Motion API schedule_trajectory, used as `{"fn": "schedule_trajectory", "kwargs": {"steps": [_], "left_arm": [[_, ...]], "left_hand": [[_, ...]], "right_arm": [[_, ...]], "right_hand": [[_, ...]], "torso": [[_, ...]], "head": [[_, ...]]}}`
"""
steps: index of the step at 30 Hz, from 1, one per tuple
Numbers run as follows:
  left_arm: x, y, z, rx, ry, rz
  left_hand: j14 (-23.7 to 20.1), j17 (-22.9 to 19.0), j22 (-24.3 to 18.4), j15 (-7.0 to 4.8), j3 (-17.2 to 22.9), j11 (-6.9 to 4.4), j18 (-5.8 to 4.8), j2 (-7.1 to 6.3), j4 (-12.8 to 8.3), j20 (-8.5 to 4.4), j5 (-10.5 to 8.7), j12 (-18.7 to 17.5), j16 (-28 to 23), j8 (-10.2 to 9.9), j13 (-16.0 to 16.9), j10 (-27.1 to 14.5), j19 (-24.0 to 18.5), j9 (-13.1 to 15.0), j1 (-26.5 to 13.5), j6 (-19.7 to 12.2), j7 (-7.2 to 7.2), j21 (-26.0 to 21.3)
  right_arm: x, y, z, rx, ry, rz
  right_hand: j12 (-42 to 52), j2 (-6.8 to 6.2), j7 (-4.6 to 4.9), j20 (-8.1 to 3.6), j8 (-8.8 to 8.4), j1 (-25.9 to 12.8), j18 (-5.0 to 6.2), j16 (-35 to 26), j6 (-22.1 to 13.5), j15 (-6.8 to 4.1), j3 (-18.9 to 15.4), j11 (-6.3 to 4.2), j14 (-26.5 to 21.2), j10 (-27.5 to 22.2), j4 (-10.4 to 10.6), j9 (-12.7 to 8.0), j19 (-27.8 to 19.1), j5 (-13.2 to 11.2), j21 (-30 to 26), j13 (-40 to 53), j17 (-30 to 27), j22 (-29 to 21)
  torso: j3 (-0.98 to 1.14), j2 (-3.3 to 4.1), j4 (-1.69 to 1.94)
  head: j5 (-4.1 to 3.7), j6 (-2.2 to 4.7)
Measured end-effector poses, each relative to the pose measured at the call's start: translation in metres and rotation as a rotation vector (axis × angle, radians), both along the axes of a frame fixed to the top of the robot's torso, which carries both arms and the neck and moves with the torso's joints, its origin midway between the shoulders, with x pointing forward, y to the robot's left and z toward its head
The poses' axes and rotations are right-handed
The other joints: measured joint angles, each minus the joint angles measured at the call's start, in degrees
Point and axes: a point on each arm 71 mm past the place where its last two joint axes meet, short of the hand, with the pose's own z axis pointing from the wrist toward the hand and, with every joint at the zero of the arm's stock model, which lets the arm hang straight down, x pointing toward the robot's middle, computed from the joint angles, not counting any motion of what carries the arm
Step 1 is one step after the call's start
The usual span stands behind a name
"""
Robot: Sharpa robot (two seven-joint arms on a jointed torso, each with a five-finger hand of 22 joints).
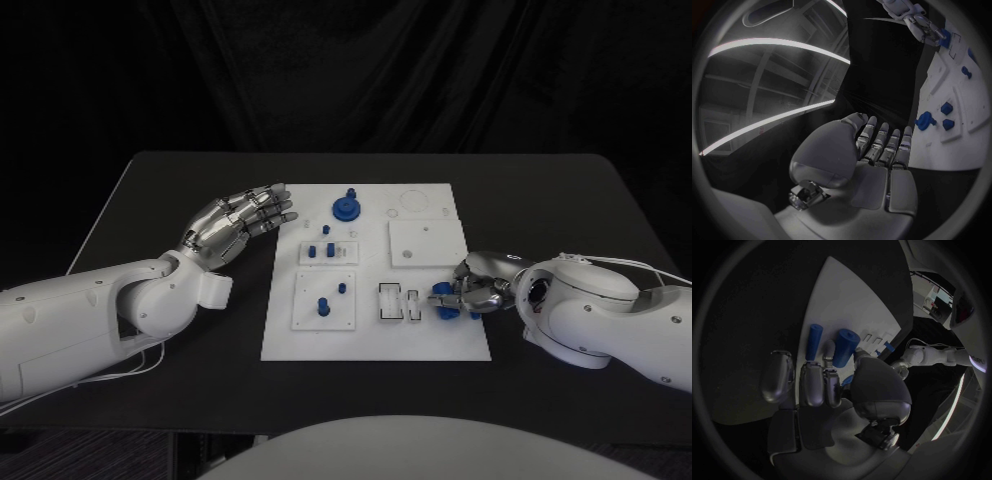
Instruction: Assemble the parts on the task board
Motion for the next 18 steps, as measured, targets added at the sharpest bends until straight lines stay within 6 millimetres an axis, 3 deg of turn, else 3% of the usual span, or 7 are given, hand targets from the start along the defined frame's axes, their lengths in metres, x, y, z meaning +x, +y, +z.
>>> {"fn": "schedule_trajectory", "kwargs": {"steps": [5, 11, 15, 17, 18], "left_arm": [[0.000, -0.001, -0.001, -0.001, 0.004, -0.004], [-0.001, -0.001, -0.003, 0.000, 0.011, -0.007], [-0.001, 0.000, -0.004, 0.001, 0.014, -0.008], [-0.001, 0.000, -0.004, 0.001, 0.016, -0.009], [-0.002, 0.000, -0.004, 0.001, 0.017, -0.009]], "left_hand": [[-0.2, 0.0, -0.2, -0.21, 0.4, 0.00, 0.00, 0.00, 0.1, 0.00, 0.00, 0.0, 0.0, 0.0, 0.0, 0.0, 0.0, 0.0, 0.0, 0.0, 0.00, 0.0], [-0.2, 0.0, -0.2, -0.21, 0.7, 0.00, 0.00, 0.00, 0.1, 0.00, 0.00, 0.0, 0.0, 0.0, 0.0, 0.0, 0.0, 0.0, 0.0, 0.0, 0.00, 0.0], [-0.2, 0.0, -0.2, -0.21, 0.7, 0.00, 0.00, 0.00, 0.1, 0.00, 0.00, 0.0, 0.0, 0.0, 0.0, 0.0, 0.0, -0.1, 0.0, 0.0, 0.00, 0.0], [-0.2, 0.0, -0.2, -0.21, 0.7, 0.04, 0.00, 0.00, 0.1, 0.00, 0.00, 0.0, 0.0, 0.0, 0.0, 0.0, 0.0, -0.1, 0.0, 0.0, 0.00, 0.0], [-0.2, 0.0, -0.3, -0.21, 0.7, 0.17, 0.01, 0.00, 0.1, 0.00, 0.00, 0.0, 0.0, 0.0, 0.0, 0.2, 0.0, -0.1, 0.0, 0.0, 0.00, 0.0]], "right_arm": [[0.003, 0.004, -0.004, -0.025, 0.005, 0.012], [0.005, 0.009, -0.004, -0.031, -0.002, 0.028], [0.005, 0.011, -0.004, -0.025, -0.007, 0.038], [0.005, 0.012, -0.004, -0.019, -0.012, 0.042], [0.005, 0.012, -0.004, -0.014, -0.015, 0.044]], "right_hand": [[0.0, 0.49, -0.25, -0.08, -0.06, -0.6, 0.00, 0.0, 0.8, -0.19, -0.1, -0.28, -0.1, -0.1, -0.1, 0.4, 0.1, -1.3, 0.3, 0.0, -0.1, 0.0], [0.0, -0.15, -0.23, -0.49, -1.23, 2.4, 0.00, -0.7, 1.4, -0.65, 1.4, -0.49, 0.0, 0.1, -1.5, 0.9, 0.1, 10.6, 0.3, 0.0, -1.1, 0.0], [0.0, -2.06, -0.12, -0.69, -1.94, 5.8, 0.01, -0.7, 1.3, -0.80, 2.4, -0.70, 0.1, -0.1, -1.5, 1.7, -0.1, 27.4, 0.9, 0.0, -1.0, 0.0], [0.0, -2.98, -0.02, -0.89, -2.35, 6.7, 0.01, -0.7, 1.2, -1.04, 3.4, -0.82, 0.0, 0.0, -0.5, 1.9, 0.1, 34.7, 1.6, 0.0, -0.8, 0.0], [0.0, -3.29, 0.06, -0.89, -2.75, 7.0, 0.01, -0.7, 1.1, -1.05, 3.8, -0.89, 0.0, 0.1, -0.1, 2.1, 0.1, 36.8, 1.8, 0.0, -0.7, 0.0]], "torso": [[0.03, -0.04, -0.01], [0.08, -0.08, -0.03], [0.09, -0.09, -0.04], [0.10, -0.09, -0.04], [0.10, -0.09, -0.04]], "head": [[0.02, 0.00], [0.19, 0.00], [0.27, 0.00], [0.31, 0.00], [0.35, 0.00]]}}
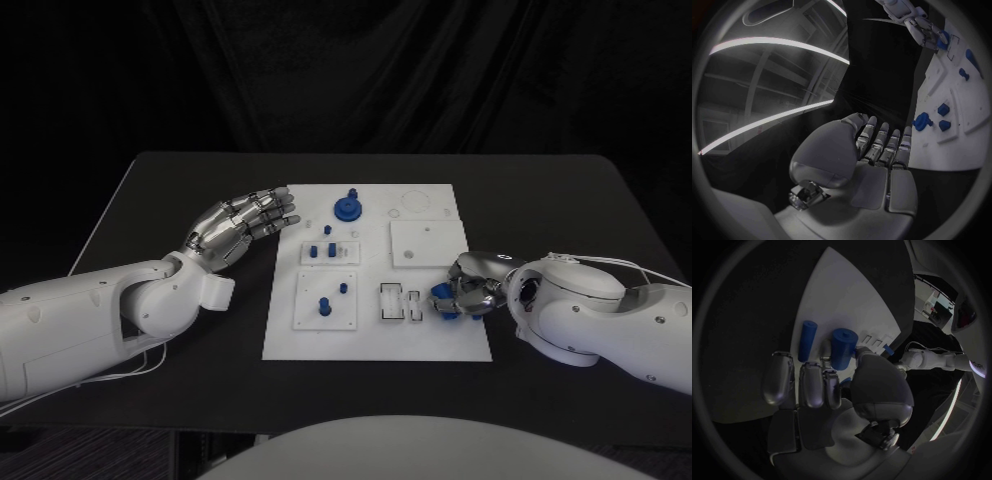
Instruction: Assemble the parts on the task board
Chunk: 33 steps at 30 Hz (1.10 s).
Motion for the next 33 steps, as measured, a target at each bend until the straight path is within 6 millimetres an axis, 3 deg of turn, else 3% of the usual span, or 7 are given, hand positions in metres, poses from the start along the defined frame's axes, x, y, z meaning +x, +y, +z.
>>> {"fn": "schedule_trajectory", "kwargs": {"steps": [1, 10, 11, 12, 16, 25, 33], "left_arm": [[0.000, 0.000, 0.000, 0.000, 0.001, 0.000], [-0.001, 0.000, -0.002, 0.000, 0.009, -0.003], [-0.001, 0.000, -0.003, 0.001, 0.009, -0.003], [-0.001, 0.000, -0.003, 0.000, 0.010, -0.004], [-0.002, 0.000, -0.003, 0.000, 0.011, -0.005], [-0.002, 0.000, -0.003, 0.000, 0.013, -0.007], [-0.001, -0.001, -0.004, 0.000, 0.014, -0.009]], "left_hand": [[0.0, 0.0, 0.0, 0.00, 0.0, 0.02, 0.00, 0.00, 0.0, 0.00, 0.00, 0.0, 0.0, 0.0, 0.0, 0.0, 0.0, 0.0, 0.0, 0.0, 0.00, 0.0], [0.0, 0.0, 0.0, 0.00, 0.0, 0.03, -0.01, 0.00, 0.0, 0.00, 0.00, 0.0, 0.0, 0.0, 0.0, 0.0, 0.0, 0.0, 0.0, 0.0, 0.00, 0.0], [0.0, 0.0, 0.0, 0.00, 0.0, 0.03, 0.00, 0.00, 0.0, 0.00, 0.00, 0.0, 0.0, 0.0, 0.0, 0.0, 0.0, 0.0, 0.0, 0.0, 0.00, 0.0], [0.0, 0.0, 0.0, 0.00, 0.0, 0.03, 0.00, 0.00, 0.0, 0.00, 0.00, 0.0, 0.0, 0.0, 0.0, 0.0, 0.0, 0.0, 0.0, 0.0, 0.00, 0.0], [0.0, 0.0, 0.0, 0.00, 0.0, 0.03, 0.00, 0.00, 0.0, 0.00, 0.00, 0.0, 0.0, 0.0, 0.0, 0.0, 0.0, 0.0, 0.0, 0.0, 0.00, 0.0], [0.0, 0.0, 0.0, 0.00, 0.5, 0.24, 0.00, 0.29, 0.0, 0.00, 0.00, 0.0, 0.0, 0.0, 0.0, -0.2, 0.0, 0.0, -0.3, 0.0, 0.00, 0.0], [0.0, 0.0, 0.0, 0.00, 0.5, 0.24, 0.00, 0.17, 0.1, 0.00, 0.00, 0.0, 0.0, 0.0, 0.0, -0.2, 0.0, -0.1, -0.4, 0.0, 0.00, 0.0]], "right_arm": [[0.000, 0.000, 0.000, 0.006, -0.003, 0.002], [-0.008, 0.005, 0.002, 0.129, -0.008, -0.006], [-0.010, 0.008, 0.003, 0.157, -0.006, -0.008], [-0.011, 0.009, 0.004, 0.178, -0.004, -0.010], [-0.014, 0.016, 0.007, 0.264, 0.016, -0.023], [-0.016, 0.029, 0.007, 0.362, 0.080, -0.049], [-0.013, 0.034, 0.003, 0.374, 0.114, -0.058]], "right_hand": [[0.0, -0.46, 0.00, 0.00, -0.01, 0.5, 0.00, 0.0, 0.0, 0.00, 0.6, -0.02, 0.0, 0.0, 0.6, 0.4, 0.0, 1.8, 0.3, 0.0, -0.2, 0.0], [0.0, -1.99, -0.03, -0.20, 1.87, -0.1, 0.01, 0.6, 0.0, -0.03, 3.4, -0.52, 0.0, -0.1, 3.4, 3.1, -0.2, 1.9, 1.8, 0.0, 0.2, 0.0], [0.0, -2.27, -0.03, -0.20, 1.92, -0.4, 0.01, 0.7, 0.0, -0.16, 3.5, -0.52, 0.1, -0.1, 3.5, 3.2, -0.2, 4.0, 2.0, 0.0, 0.3, 0.0], [0.0, -2.63, -0.03, -0.20, 1.92, -0.7, 0.01, 0.7, 0.0, -0.32, 3.5, -0.52, 0.1, -0.1, 3.5, 3.2, -0.2, 11.3, 2.1, 0.0, 0.4, 0.0], [0.0, -2.31, -0.03, -0.20, 1.95, -2.8, 0.01, 0.7, 0.0, -0.38, 3.5, -0.53, 0.0, -0.1, 3.5, 4.2, -0.2, 13.4, 2.1, 0.0, 0.3, 0.0], [0.0, -0.23, -0.46, -0.20, 0.28, -7.5, 0.01, 0.7, -0.4, -0.56, 6.1, -0.71, -0.1, -0.3, 3.0, 4.9, -0.2, -3.8, 1.7, 0.0, -1.0, 0.0], [0.0, 1.48, -0.55, -0.20, -0.97, -10.5, 0.01, 0.0, -0.3, -0.25, 7.4, -0.10, -0.1, -0.1, -0.5, 5.3, -0.2, -18.0, 0.8, 0.0, -2.0, 0.0]], "torso": [[0.00, 0.01, 0.00], [0.00, 0.02, 0.00], [0.00, 0.02, 0.00], [0.00, 0.02, 0.00], [0.02, 0.04, -0.03], [0.01, 0.06, 0.01], [-0.12, 0.05, 0.07]], "head": [[0.04, 0.00], [0.40, 0.00], [0.40, 0.00], [0.41, 0.00], [0.47, 0.00], [0.73, 0.00], [0.74, 0.00]]}}
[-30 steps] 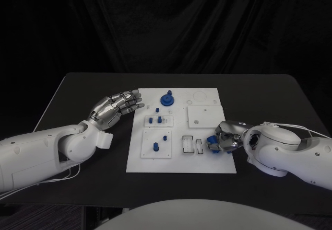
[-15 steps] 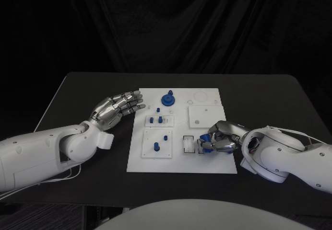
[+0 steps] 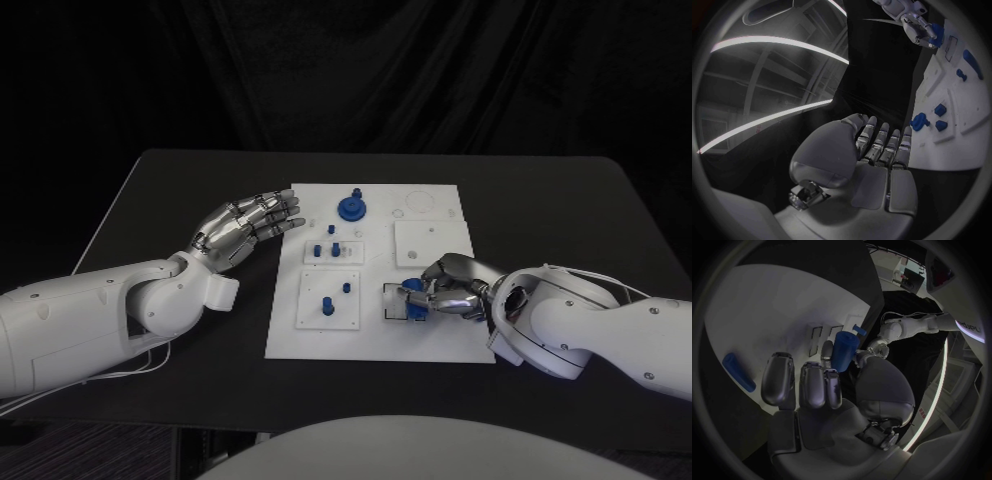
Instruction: Assemble the parts on the task board
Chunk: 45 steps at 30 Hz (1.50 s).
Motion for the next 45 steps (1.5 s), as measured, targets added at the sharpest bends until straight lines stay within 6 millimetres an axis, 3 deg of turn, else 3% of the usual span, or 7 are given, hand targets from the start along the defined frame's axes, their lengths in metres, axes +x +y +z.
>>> {"fn": "schedule_trajectory", "kwargs": {"steps": [10, 17, 24, 29, 33, 39, 45], "left_arm": [[0.000, 0.000, -0.001, 0.000, 0.002, -0.002], [0.000, 0.000, -0.002, 0.000, 0.004, -0.002], [0.000, 0.000, -0.002, 0.000, 0.006, -0.003], [0.000, 0.000, -0.003, 0.001, 0.008, -0.003], [-0.001, 0.000, -0.003, 0.001, 0.009, -0.004], [-0.001, 0.002, -0.003, 0.002, 0.011, -0.002], [-0.001, 0.002, -0.004, 0.003, 0.013, -0.002]], "left_hand": [[0.0, 0.0, 0.0, 0.00, 0.0, 0.00, 0.00, -0.12, 0.0, 0.00, 0.00, 0.0, 0.0, 0.0, 0.0, 0.0, 0.0, 0.0, -0.1, 0.0, 0.00, 0.0], [0.0, 0.0, 0.0, 0.00, 0.0, 0.00, 0.00, -0.12, 0.0, 0.00, 0.00, 0.0, 0.0, 0.0, 0.0, 0.0, 0.0, 0.0, -0.1, 0.0, 0.00, 0.0], [-0.2, 0.0, -0.1, 0.20, 0.3, 0.00, 0.00, -0.12, 0.0, 0.00, 0.00, 0.0, 0.0, 0.0, 0.0, 0.0, 0.0, 0.0, -0.1, 0.0, 0.00, 0.0], [-0.2, 0.0, -0.1, 0.20, 0.3, -0.01, 0.00, -0.11, 0.0, 0.00, 0.00, 0.0, 0.0, 0.0, 0.0, 0.0, 0.0, 0.0, -0.1, 0.0, 0.00, 0.0], [-0.2, 0.0, -0.1, 0.20, 0.3, -0.01, 0.00, -0.12, 0.0, 0.00, 0.00, 0.0, 0.0, 0.0, 0.0, 0.0, 0.0, 0.0, -0.1, 0.0, 0.00, 0.0], [-0.2, 0.0, -0.1, 0.20, 0.3, -0.01, 0.00, -0.12, 0.0, 0.00, 0.00, 0.0, 0.0, 0.0, 0.0, 0.0, 0.0, 0.0, -0.1, 0.0, 0.00, 0.0], [-0.2, 0.0, -0.1, 0.20, 0.3, 0.03, 0.00, -0.12, 0.0, 0.00, 0.00, 0.0, 0.0, 0.0, 0.0, 0.0, 0.0, 0.0, -0.1, 0.0, 0.00, 0.0]], "right_arm": [[0.003, 0.002, -0.005, -0.017, 0.038, 0.004], [0.003, 0.003, -0.007, -0.031, 0.055, 0.005], [0.004, 0.002, -0.007, -0.035, 0.058, 0.002], [0.004, 0.000, -0.006, -0.030, 0.051, -0.008], [0.004, -0.004, -0.005, -0.019, 0.037, -0.018], [0.000, -0.009, 0.000, 0.017, 0.007, -0.019], [-0.005, -0.014, 0.004, 0.037, -0.008, -0.012]], "right_hand": [[0.0, 1.35, 0.23, 0.21, -1.22, -3.4, 0.00, -0.5, -0.4, 0.24, -4.8, 0.14, 0.1, -0.1, 0.4, 0.2, 0.2, -8.8, -0.8, 0.0, -1.2, 0.0], [0.0, 3.66, 0.44, 0.42, -2.05, -9.2, -0.01, -0.7, -0.6, 0.60, -10.3, 0.42, 0.0, 0.0, 0.6, 0.5, 0.0, -18.6, -1.2, 0.0, -1.7, 0.0], [0.0, 5.36, 0.65, 0.42, -2.34, -12.3, 0.00, -0.7, -0.8, 0.60, -14.5, 0.42, 0.0, 0.0, 0.7, 0.8, 0.0, -22.7, -1.3, 0.0, -1.7, 0.0], [0.0, 7.29, 0.65, 0.62, -2.34, -14.2, -0.01, -0.7, -0.8, 0.60, -16.7, 0.42, 0.0, 0.0, 0.7, 1.1, 0.2, -22.9, -1.3, 0.0, -1.7, 0.0], [0.0, 8.76, 0.65, 0.62, -2.34, -12.6, 0.00, -0.6, -0.8, 0.60, -17.9, 0.42, 0.0, 0.0, 0.6, 1.4, 0.2, -20.2, -1.3, 0.0, -1.5, 0.0], [0.0, 7.79, 0.65, 0.62, -1.07, -1.9, -0.01, 0.2, -0.8, 0.60, -17.7, 0.42, 0.0, 0.0, -2.1, 2.7, 0.2, -11.8, -0.7, 0.0, -0.7, 0.0], [0.0, 7.03, 0.39, 0.62, 0.07, 5.0, -0.01, 0.4, -0.6, 0.60, -16.8, 0.42, 0.0, 0.0, -4.8, 3.9, 0.2, -9.3, -0.7, 0.0, -0.6, 0.0]], "torso": [[-0.07, -0.03, 0.08], [-0.07, -0.01, 0.04], [-0.01, 0.01, -0.05], [0.07, 0.02, -0.07], [0.10, 0.02, -0.10], [0.10, 0.01, -0.11], [0.10, -0.03, -0.12]], "head": [[0.14, 0.00], [0.25, 0.00], [0.36, 0.00], [0.39, 0.00], [0.48, 0.00], [0.61, 0.00], [0.49, 0.00]]}}
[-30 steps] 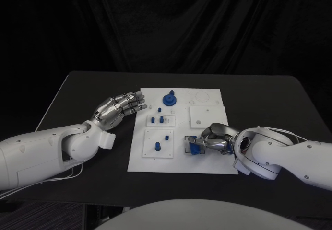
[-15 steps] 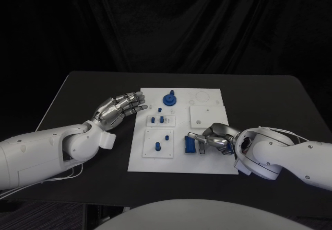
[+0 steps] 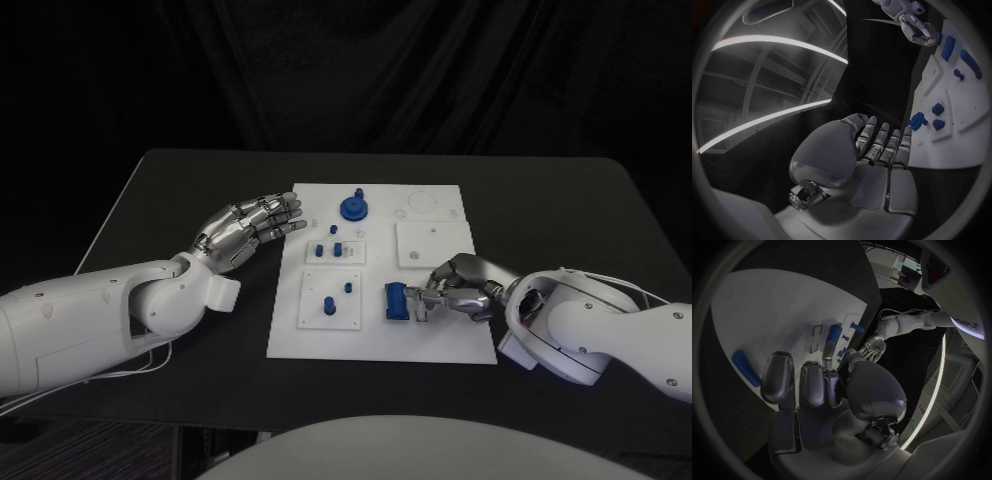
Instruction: Assemble the parts on the task board
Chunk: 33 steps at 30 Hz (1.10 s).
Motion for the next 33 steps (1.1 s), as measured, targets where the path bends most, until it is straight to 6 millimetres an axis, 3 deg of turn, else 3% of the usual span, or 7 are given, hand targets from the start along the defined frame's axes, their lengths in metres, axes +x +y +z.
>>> {"fn": "schedule_trajectory", "kwargs": {"steps": [5, 7, 9, 19, 22, 27, 33], "left_arm": [[-0.001, 0.001, 0.000, 0.000, 0.001, 0.001], [-0.001, 0.002, 0.000, 0.001, 0.002, 0.003], [-0.002, 0.003, 0.000, 0.002, 0.002, 0.005], [-0.003, 0.004, 0.001, 0.002, 0.003, 0.007], [-0.003, 0.005, 0.001, 0.004, 0.003, 0.010], [-0.003, 0.006, 0.001, 0.005, 0.003, 0.012], [-0.003, 0.005, 0.001, 0.006, 0.003, 0.011]], "left_hand": [[0.0, 0.0, 0.0, 0.00, 0.3, 0.26, 0.00, -0.05, 0.0, 0.00, 0.00, 0.3, 0.0, 0.0, 0.1, 0.3, 0.0, 0.0, 0.0, 0.0, 0.00, 0.0], [0.0, 0.0, 0.0, 0.00, 0.6, 0.52, 0.00, -0.32, 0.0, 0.00, 0.00, 0.7, 0.1, 0.1, 0.1, 0.5, 0.0, 0.0, -0.3, 0.0, 0.00, 0.0], [0.0, 0.0, 0.0, 0.00, 0.7, 0.52, 0.00, -0.38, -0.1, 0.00, 0.00, 0.7, 0.3, 0.2, 0.1, 0.5, 0.0, 0.0, -0.4, 0.0, 0.00, 0.0], [0.0, 0.1, 0.2, 0.00, 1.2, 0.58, 0.01, -0.68, -0.1, 0.00, 0.00, 1.1, 0.7, 0.6, 0.2, 1.0, 0.0, 0.1, -0.7, 0.6, 0.21, 0.0], [0.0, 0.1, 0.2, 0.00, 1.2, 0.58, 0.00, -0.68, -0.1, 0.00, 0.00, 1.1, 0.7, 0.6, 0.2, 1.0, 0.0, 0.1, -0.7, 0.6, 0.21, 0.0], [0.0, 0.1, 0.2, 0.00, 1.2, 0.58, 0.00, -0.68, -0.1, 0.00, 0.00, 1.1, 0.7, 0.6, 0.2, 1.0, 0.0, 0.1, -0.7, 0.6, 0.21, 0.0], [0.0, 0.1, 0.2, 0.00, 1.2, 0.58, 0.00, -0.68, -0.1, 0.00, 0.00, 1.1, 0.7, 0.6, 0.2, 1.0, 0.0, 0.1, -0.7, 0.6, 0.20, 0.0]], "right_arm": [[-0.005, -0.016, 0.003, -0.010, -0.010, -0.022], [-0.006, -0.027, 0.006, -0.027, -0.019, -0.039], [-0.007, -0.038, 0.011, -0.054, -0.038, -0.058], [-0.008, -0.067, 0.027, -0.234, -0.158, -0.101], [-0.008, -0.070, 0.029, -0.288, -0.185, -0.103], [-0.008, -0.071, 0.029, -0.359, -0.216, -0.101], [-0.005, -0.070, 0.027, -0.410, -0.231, -0.093]], "right_hand": [[0.0, -0.74, -0.44, 0.00, 0.26, 2.7, 0.01, 0.0, -0.4, 0.00, 0.9, 0.00, 0.0, 0.0, -0.9, 0.4, 0.0, 5.5, 0.0, 0.0, 0.0, 0.0], [0.0, -1.59, -0.26, 0.00, -0.10, 3.6, 0.00, 0.0, -1.5, 0.00, 1.3, 0.00, 0.0, 0.0, -1.3, 0.3, 0.0, 8.8, 0.0, 0.0, -0.6, 0.0], [0.0, -2.11, 0.13, 0.00, -0.71, 4.1, 0.00, -0.2, -1.9, 0.00, 1.4, 0.00, 0.0, 0.0, -1.4, -0.1, 0.0, 10.4, -0.3, 0.0, -1.2, 0.0], [0.0, -2.94, 0.14, 0.00, -1.65, 5.9, 0.01, -0.2, -2.3, 0.00, 2.2, 0.00, 0.0, 0.0, -1.7, -1.1, 0.0, 11.0, 0.4, 0.0, -0.7, 0.0], [0.0, -2.99, 0.14, 0.00, -2.52, 7.1, 0.01, 1.4, -2.3, 0.00, 3.0, 0.00, 0.0, 0.0, -1.3, -1.7, 0.0, 10.9, 2.6, 0.0, 1.6, 0.0], [0.0, -3.28, 0.14, 0.00, -2.57, 7.4, 0.01, 1.8, -2.3, 0.00, 3.2, 0.00, 0.0, 0.0, -1.0, -2.0, 0.0, 10.1, 2.9, 0.0, 2.6, 0.0], [0.0, -3.29, 0.14, 0.00, -2.57, 7.4, 0.00, 1.8, -2.3, 0.00, 3.4, 0.00, 0.0, 0.0, -0.8, -2.1, 0.0, 9.6, 2.9, 0.0, 2.6, 0.0]], "torso": [[0.02, -0.01, -0.02], [0.03, -0.01, -0.04], [0.02, -0.01, -0.07], [-0.02, 0.03, 0.05], [-0.08, 0.04, 0.05], [-0.17, 0.04, 0.01], [-0.12, 0.07, 0.12]], "head": [[-0.25, 0.00], [-0.39, 0.00], [-0.54, 0.00], [-2.89, 0.00], [-3.05, 0.00], [-3.08, 0.00], [-3.50, 0.00]]}}
